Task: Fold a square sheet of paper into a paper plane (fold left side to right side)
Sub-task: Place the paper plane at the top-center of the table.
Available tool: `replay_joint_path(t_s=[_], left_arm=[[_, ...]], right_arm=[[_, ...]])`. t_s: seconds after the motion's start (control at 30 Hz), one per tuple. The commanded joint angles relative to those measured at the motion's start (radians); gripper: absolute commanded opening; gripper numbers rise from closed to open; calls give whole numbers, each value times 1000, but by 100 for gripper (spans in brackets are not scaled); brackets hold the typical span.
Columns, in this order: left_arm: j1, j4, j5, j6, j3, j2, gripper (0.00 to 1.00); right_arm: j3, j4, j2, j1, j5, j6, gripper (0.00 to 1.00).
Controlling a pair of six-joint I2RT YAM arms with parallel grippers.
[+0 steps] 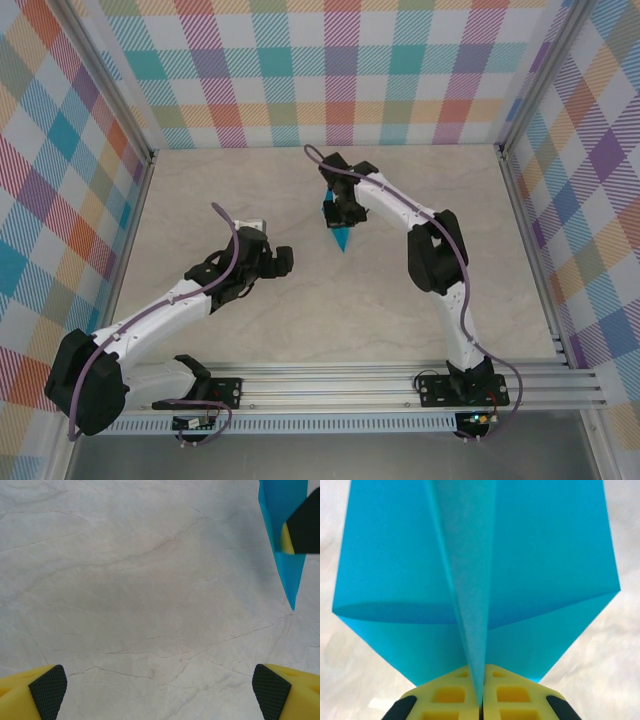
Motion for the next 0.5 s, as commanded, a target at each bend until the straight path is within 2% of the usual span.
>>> replay_joint_path(t_s=[0.0,0.13,0.3,0.4,0.47], left_arm=[[7,2,9,3,-9,-20,98],[7,4,13,-2,-11,-18,98],[8,2,11,-3,-10,-16,99],[7,3,13,-3,-8,-16,99],[8,-4,13,-2,-4,-12,99]], right_arm=[[125,-136,85,-8,26,-14,6],[203,-172,151,-16,25,14,7],[214,-174,177,-18,17,30,8],[219,-178,176,-20,17,29,14],[236,-194,172,-20,15,25,23]])
